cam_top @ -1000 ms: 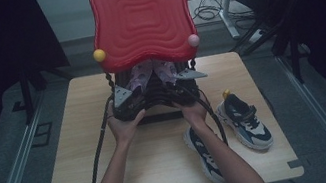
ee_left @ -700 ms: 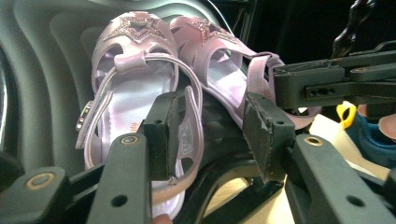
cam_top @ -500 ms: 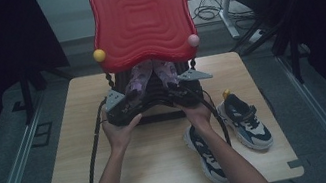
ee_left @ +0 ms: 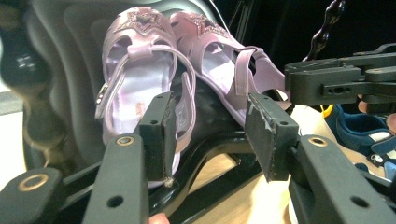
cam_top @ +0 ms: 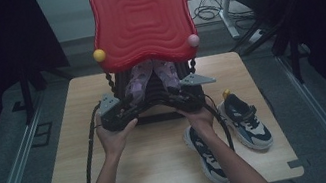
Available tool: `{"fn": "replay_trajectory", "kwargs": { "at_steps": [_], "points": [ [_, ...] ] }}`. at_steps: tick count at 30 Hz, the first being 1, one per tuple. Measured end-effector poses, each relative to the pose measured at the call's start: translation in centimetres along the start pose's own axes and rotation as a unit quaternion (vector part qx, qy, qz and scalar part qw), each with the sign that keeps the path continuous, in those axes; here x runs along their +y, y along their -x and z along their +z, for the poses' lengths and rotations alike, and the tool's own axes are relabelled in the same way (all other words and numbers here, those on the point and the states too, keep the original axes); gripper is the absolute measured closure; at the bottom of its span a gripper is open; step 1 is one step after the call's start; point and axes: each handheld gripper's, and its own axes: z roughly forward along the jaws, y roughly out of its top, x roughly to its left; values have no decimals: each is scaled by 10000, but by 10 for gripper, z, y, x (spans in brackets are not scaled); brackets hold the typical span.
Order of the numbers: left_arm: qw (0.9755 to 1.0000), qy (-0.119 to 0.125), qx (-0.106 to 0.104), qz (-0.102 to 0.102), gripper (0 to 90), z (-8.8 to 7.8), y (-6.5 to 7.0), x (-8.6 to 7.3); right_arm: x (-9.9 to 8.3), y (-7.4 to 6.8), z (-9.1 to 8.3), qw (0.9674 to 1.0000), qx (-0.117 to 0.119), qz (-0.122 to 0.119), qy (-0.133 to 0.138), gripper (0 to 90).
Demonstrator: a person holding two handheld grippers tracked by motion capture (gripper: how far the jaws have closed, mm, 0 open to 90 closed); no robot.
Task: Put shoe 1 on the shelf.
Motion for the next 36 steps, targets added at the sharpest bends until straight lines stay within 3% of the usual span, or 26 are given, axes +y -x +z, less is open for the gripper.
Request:
{"fn": "replay_trajectory", "kwargs": {
  "at_steps": [13, 25, 36],
  "points": [
    [9998, -122, 34, -126, 524, -24, -3, -11, -18, 5, -27, 9998, 181, 65, -35, 648],
    [9996, -255, -38, -103, 510, -41, 2, -26, -33, 4, -51, 9990, 436, 26, -44, 640],
    [9991, -423, -48, -88, 495, -55, 1, -41, -51, 6, -75, 9988, 474, -86, -103, 629]
  ]
}}
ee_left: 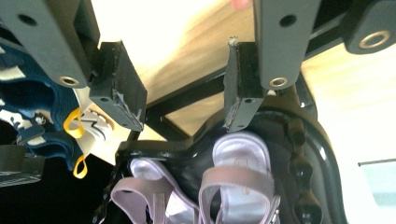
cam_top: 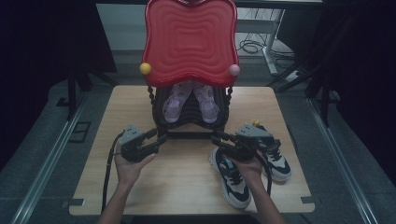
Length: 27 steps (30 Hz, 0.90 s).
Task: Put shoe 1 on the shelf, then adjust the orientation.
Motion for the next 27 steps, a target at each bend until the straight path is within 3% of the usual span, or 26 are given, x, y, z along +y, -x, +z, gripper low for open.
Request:
{"fn": "replay_trajectory", "kwargs": {
  "at_steps": [13, 20, 27],
  "points": [
    [9999, -50, 89, -83, 493, -19, -3, -21, -27, 2, -26, 10000, 0, 53, -83, 615],
    [9998, -150, 54, -141, 490, -25, -5, -31, -31, 2, -35, 9999, 31, -26, -142, 614],
    [9998, -120, 53, -141, 486, -29, -7, -30, -32, 4, -41, 9999, 57, 1, -102, 615]
  ]
}}
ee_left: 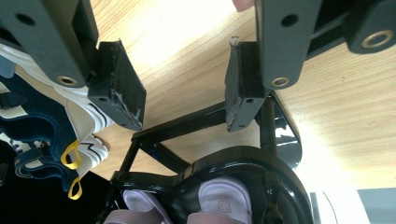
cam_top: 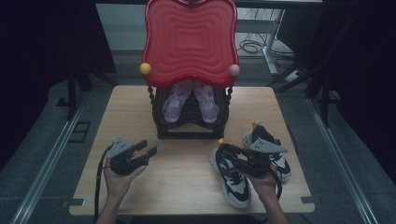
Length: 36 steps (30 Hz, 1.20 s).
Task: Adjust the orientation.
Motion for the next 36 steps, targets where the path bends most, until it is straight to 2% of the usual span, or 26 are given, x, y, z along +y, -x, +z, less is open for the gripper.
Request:
{"fn": "replay_trajectory", "kwargs": {
  "at_steps": [7, 12, 18, 24, 36],
  "points": [
    [10000, -41, 19, 14, 481, -5, -3, -2, -8, 6, -15, 9999, -144, 45, -37, 643],
    [10000, -57, 50, -8, 481, -10, -7, -4, -17, 10, -28, 9998, -161, 76, -109, 682],
    [9999, -161, -12, -20, 479, -10, -8, -8, -26, 14, -39, 9996, -164, 77, -202, 729],
    [9996, -281, -64, -53, 475, -7, -9, -11, -35, 14, -43, 9991, -128, -43, -402, 802],
    [9991, -410, -83, -77, 465, -5, -11, -14, -38, 17, -46, 9987, -102, -105, -483, 892]
  ]
}}
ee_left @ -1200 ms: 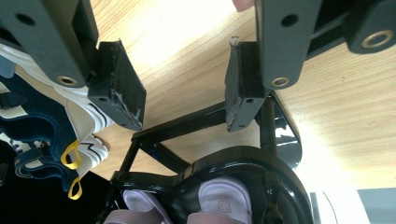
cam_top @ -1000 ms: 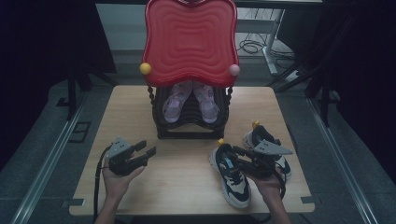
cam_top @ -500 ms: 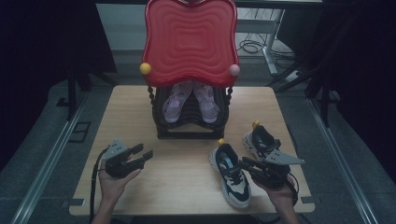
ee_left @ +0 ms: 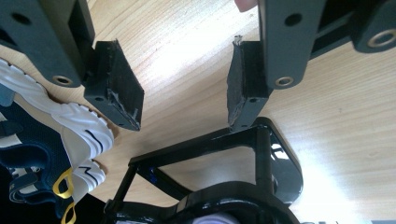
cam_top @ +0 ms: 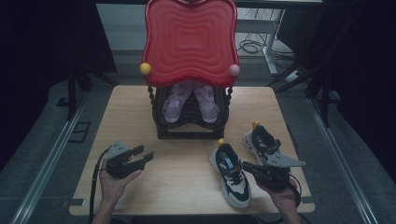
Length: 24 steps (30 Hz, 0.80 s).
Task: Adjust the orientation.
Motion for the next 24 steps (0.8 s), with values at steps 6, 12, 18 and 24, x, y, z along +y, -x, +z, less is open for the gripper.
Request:
{"fn": "replay_trajectory", "kwargs": {
  "at_steps": [6, 12, 18, 24],
  "points": [
    [10000, -53, -6, -12, 460, 2, -1, -2, 0, 1, -1, 10000, -17, -47, -27, 897],
    [10000, -70, -5, -39, 460, 2, -2, -2, -8, 3, -6, 9998, -44, -68, -167, 897],
    [10000, -85, -10, -41, 459, 2, -2, -2, -18, 5, -10, 9993, -42, -134, -337, 898],
    [9999, -100, -21, -44, 458, 3, -3, -3, -27, 5, -13, 9987, -41, -144, -486, 898]
  ]
}}
